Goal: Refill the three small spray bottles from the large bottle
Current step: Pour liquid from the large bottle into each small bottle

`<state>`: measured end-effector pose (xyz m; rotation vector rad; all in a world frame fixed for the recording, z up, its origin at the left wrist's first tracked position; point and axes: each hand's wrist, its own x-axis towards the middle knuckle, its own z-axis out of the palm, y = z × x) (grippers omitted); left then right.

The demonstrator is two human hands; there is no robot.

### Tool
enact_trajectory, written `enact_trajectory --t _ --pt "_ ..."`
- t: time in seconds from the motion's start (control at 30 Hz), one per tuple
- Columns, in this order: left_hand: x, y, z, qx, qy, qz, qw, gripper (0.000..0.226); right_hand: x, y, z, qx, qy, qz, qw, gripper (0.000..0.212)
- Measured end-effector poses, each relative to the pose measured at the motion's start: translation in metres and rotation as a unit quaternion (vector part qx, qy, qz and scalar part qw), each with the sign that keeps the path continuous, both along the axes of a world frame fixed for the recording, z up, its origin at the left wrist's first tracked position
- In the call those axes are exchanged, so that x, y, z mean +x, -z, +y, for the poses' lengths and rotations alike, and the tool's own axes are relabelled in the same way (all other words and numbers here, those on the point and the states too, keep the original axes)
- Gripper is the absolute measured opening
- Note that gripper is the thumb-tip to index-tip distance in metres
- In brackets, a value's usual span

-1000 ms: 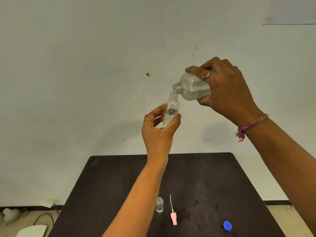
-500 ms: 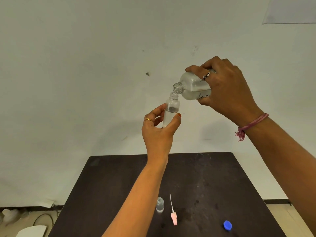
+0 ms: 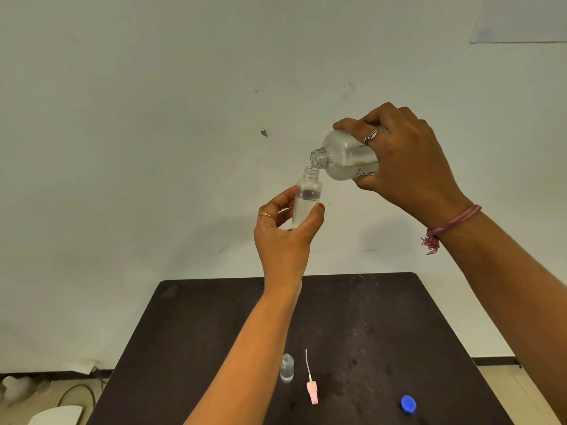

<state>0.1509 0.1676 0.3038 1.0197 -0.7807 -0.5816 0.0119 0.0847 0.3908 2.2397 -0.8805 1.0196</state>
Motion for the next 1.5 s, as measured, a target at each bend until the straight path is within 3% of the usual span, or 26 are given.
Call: enact_trajectory --t 1.5 --pt "-0.0015 -0.0005 0.0055 0.006 0.006 0.006 1.000 0.043 0.0002 0.0002 0.0061 -0.001 0.004 0.002 1.000 0.072"
